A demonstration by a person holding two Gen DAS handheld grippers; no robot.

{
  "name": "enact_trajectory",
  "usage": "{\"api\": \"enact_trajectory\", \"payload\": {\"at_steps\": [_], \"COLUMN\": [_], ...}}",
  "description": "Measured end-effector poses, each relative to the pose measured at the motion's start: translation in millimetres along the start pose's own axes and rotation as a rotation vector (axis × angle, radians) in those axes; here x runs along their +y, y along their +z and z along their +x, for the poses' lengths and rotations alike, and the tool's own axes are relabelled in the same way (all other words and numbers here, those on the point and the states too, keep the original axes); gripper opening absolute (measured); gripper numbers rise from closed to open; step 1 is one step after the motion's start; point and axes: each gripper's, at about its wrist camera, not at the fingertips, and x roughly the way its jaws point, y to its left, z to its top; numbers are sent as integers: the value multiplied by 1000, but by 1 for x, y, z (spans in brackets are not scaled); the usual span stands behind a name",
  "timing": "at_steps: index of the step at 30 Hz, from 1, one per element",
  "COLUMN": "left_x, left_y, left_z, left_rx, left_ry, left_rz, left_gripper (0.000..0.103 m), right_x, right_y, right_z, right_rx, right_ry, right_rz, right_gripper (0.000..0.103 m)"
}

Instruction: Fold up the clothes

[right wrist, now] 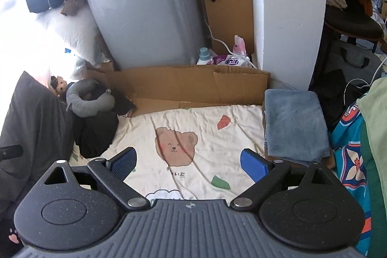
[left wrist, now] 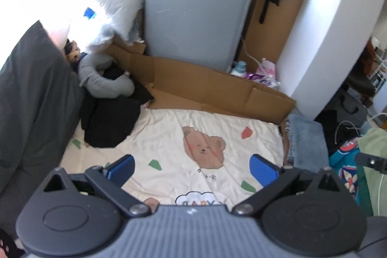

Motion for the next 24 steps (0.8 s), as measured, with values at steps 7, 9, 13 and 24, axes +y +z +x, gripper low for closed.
{"api": "enact_trajectory", "payload": {"at_steps": [7, 9, 13, 24], "left_x": [3, 2, -3, -32], "left_y": [-27, -35, -49, -73], "left_z": [4, 7, 14, 35], "left_rx": [-10, -6, 14, 50], "left_ry": [6, 18, 51, 82], "left_rz": [-33, -54, -81, -63], "left_gripper": [102, 102, 102, 102], "right_x": [22, 27, 31, 37], "right_y": [-11, -13, -18, -35], "right_z": [2, 4, 13, 44], "right_rx": [33, 46, 68, 117], "right_ry": [-1, 6, 8, 13], "right_rz": [-41, -49, -75, -140], "right_gripper": [96, 96, 96, 96]}}
